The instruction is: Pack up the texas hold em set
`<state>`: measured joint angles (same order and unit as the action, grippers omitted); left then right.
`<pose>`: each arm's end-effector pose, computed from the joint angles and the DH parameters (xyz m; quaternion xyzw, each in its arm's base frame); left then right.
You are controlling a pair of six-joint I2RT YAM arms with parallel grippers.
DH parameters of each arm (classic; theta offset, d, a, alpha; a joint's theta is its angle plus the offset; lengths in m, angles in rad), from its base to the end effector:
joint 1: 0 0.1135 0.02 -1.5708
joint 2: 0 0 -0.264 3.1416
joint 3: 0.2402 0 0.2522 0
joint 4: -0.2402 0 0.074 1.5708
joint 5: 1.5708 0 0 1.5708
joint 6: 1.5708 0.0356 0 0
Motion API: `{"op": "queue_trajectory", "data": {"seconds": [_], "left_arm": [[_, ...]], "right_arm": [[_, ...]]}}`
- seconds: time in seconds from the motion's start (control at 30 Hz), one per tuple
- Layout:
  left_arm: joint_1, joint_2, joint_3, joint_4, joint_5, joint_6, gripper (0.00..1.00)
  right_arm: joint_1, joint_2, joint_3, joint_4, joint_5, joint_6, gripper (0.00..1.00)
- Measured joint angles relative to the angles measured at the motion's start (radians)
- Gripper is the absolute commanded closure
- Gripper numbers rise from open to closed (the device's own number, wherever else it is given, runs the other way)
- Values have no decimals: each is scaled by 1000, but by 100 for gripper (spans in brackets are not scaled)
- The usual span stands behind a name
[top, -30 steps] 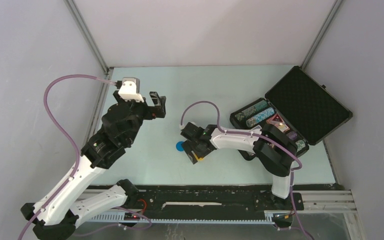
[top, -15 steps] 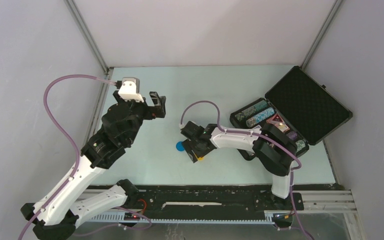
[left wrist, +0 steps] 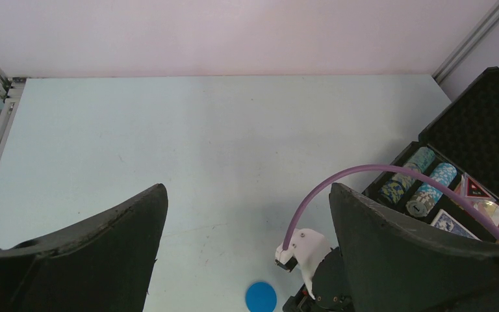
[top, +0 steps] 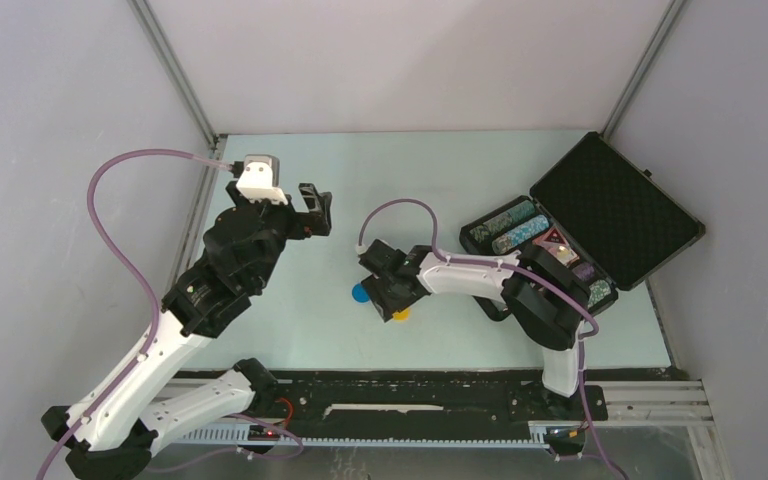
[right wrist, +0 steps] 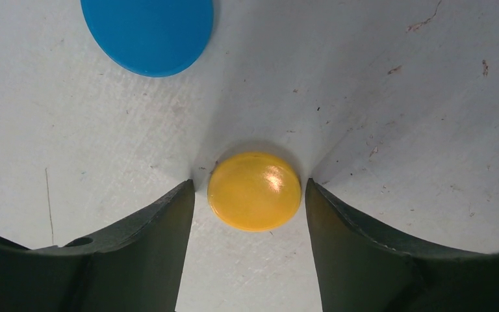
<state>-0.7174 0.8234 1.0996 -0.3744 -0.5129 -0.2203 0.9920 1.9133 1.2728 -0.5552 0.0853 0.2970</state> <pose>0.1353 -0.0949 0.4214 0.0112 0.7366 -0.1259 0.6644 0.2110 0.3173 0.1620 -0.3268 0.9256 0.0784 0.1741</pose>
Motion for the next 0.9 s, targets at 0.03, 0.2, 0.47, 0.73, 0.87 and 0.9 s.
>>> {"op": "queue_trajectory", "data": {"seconds": [0.03,0.2,0.47,0.73,0.87,0.9], "left_arm": [[0,0,0,0,0,0,0],[0,0,0,0,0,0,0],[0,0,0,0,0,0,0],[0,0,0,0,1,0,0],[0,0,0,0,2,-1,0],[0,0,0,0,3,-2,0]], "right_arm": [[4,0,0,-5,4,0,29],[13,5,8,-20,12,1,37],[19,6,11,-24,18,4,53],[8,-76,-8,-39,66,0,57],[-32,-248,-70,-55,89,-7,58],[-58,-303,-92,-60,94,-9,58]]}}
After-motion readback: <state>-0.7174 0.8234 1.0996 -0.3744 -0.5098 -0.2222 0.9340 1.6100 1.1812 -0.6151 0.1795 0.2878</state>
